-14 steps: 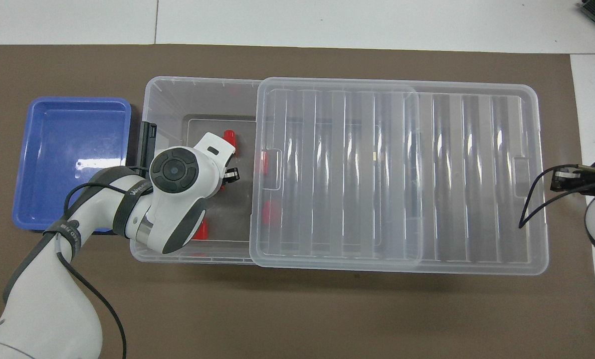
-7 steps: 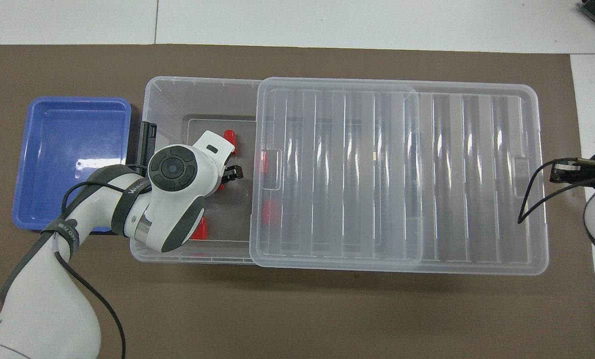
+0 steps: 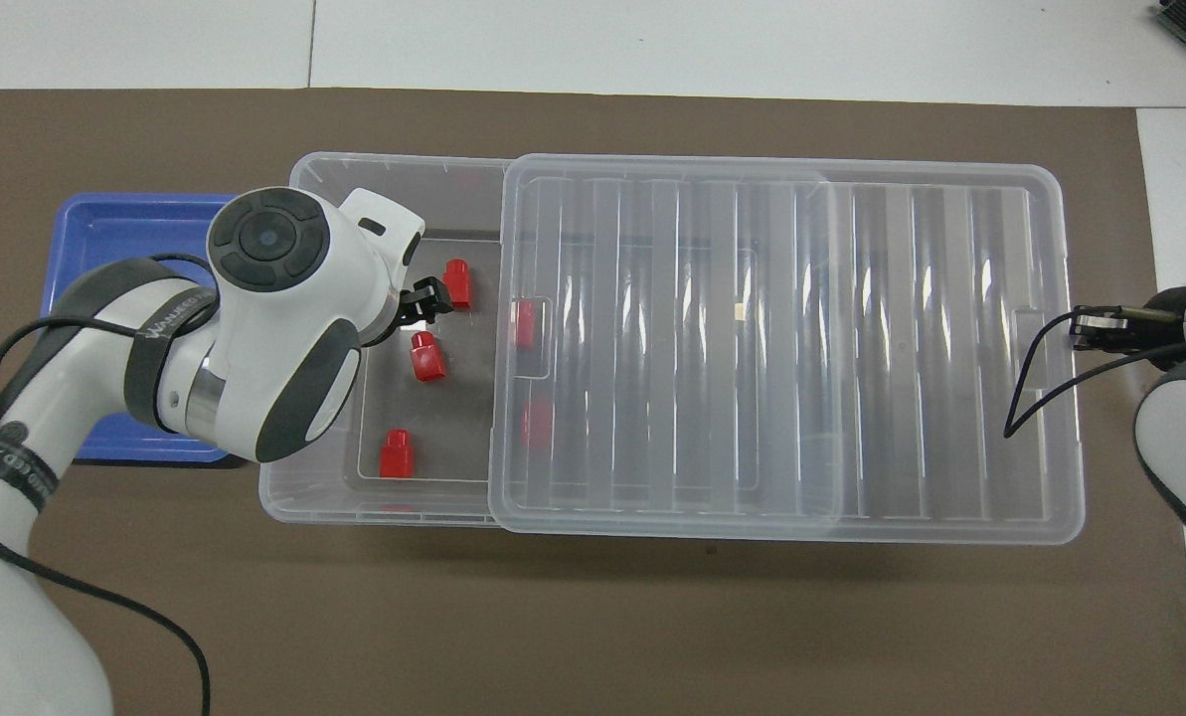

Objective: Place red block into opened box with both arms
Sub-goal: 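Slide the lid closed with the right gripper while the left gripper withdraws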

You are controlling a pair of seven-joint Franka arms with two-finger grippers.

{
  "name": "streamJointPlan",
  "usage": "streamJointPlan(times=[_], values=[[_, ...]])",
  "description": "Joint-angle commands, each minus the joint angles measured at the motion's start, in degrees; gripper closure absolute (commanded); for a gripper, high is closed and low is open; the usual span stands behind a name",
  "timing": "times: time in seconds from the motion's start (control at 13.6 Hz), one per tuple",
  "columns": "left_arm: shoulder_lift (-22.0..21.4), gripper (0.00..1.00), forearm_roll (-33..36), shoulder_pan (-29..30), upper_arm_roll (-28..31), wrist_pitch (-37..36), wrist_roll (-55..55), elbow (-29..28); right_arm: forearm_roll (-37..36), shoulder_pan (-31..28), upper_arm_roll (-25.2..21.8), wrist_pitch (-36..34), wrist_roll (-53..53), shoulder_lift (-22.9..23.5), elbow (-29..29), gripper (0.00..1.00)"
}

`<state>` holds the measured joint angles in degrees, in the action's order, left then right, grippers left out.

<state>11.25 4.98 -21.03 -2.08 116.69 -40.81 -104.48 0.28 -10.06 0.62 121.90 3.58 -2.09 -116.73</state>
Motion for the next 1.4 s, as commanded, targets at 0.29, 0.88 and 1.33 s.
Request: streamJointPlan(times=[0.29, 0.88, 1.33], values=[[-10.61, 0.00, -1.47, 11.94, 0.32, -22.54, 20.73, 9.21, 3.85, 4.25, 0.09, 1.06, -1.12, 0.59, 0.36, 1.00], [-17.66, 0.00, -1.47, 28.57, 0.59, -31.17, 49.23, 8.77, 3.94, 12.69, 0.09, 2.03, 4.32, 0.68, 0.10, 1.00], [-18.98, 0.00, -1.47, 27.62, 0.24, -25.39, 49.51, 5.08, 3.94, 18.40, 0.09, 4.31, 9.95, 0.94, -0.08, 1.00]])
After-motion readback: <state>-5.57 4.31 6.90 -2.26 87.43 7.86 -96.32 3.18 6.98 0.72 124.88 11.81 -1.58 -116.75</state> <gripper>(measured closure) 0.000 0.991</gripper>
